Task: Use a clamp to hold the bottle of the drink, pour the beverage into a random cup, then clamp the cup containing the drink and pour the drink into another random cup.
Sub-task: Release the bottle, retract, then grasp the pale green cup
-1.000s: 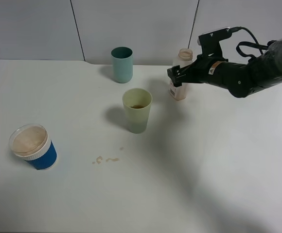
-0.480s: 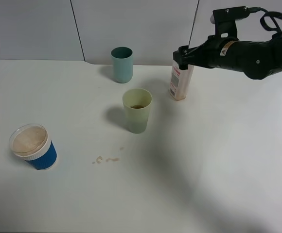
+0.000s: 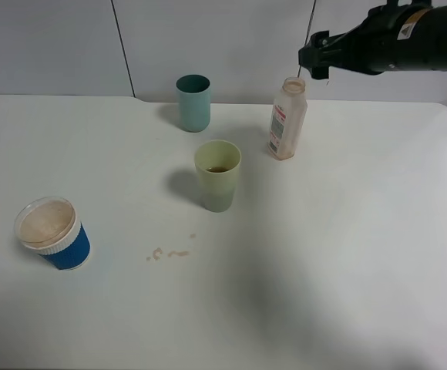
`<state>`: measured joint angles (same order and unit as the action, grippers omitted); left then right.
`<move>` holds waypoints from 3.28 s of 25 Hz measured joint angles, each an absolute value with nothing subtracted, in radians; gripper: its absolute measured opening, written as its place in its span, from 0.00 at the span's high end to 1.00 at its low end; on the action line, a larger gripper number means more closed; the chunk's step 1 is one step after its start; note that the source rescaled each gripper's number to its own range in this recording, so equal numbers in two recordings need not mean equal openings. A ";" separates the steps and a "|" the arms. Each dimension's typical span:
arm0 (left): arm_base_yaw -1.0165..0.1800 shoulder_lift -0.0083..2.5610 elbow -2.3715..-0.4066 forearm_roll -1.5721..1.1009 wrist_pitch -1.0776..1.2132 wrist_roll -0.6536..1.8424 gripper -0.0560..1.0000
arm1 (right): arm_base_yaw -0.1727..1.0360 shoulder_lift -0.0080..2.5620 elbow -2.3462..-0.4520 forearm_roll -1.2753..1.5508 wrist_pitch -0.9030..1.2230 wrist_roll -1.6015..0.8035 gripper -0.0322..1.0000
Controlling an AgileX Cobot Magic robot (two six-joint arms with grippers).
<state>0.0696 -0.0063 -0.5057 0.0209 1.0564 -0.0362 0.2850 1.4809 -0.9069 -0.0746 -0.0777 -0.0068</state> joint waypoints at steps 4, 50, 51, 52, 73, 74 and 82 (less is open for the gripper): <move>0.070 -0.006 -0.506 0.021 1.056 -0.036 0.00 | 0.285 1.385 -0.907 -0.074 0.037 -0.043 0.00; 0.070 -0.006 -0.506 0.021 1.056 -0.036 0.00 | 0.285 0.452 -0.663 -0.071 0.975 0.030 0.00; 0.070 -0.006 -0.506 0.021 1.056 -0.036 0.00 | 0.285 0.434 -0.660 -0.068 0.995 0.032 0.00; 0.070 -0.006 -0.506 0.021 1.056 -0.036 0.00 | 0.285 0.412 -0.656 -0.066 1.015 0.033 0.00; 0.070 -0.006 -0.506 0.021 1.056 -0.036 0.00 | 0.285 0.175 -0.508 -0.024 1.047 0.045 0.00; 0.070 -0.006 -0.506 0.021 1.056 -0.036 0.00 | 0.285 0.175 -0.508 -0.024 1.047 0.045 0.00; 0.070 -0.006 -0.506 0.021 1.056 -0.036 0.00 | 0.285 0.171 -0.497 -0.024 1.059 0.044 0.00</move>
<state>0.0696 -0.0063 -0.5057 0.0209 1.0564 -0.0362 0.2850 0.1707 -0.4973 -0.0236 1.0589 0.0442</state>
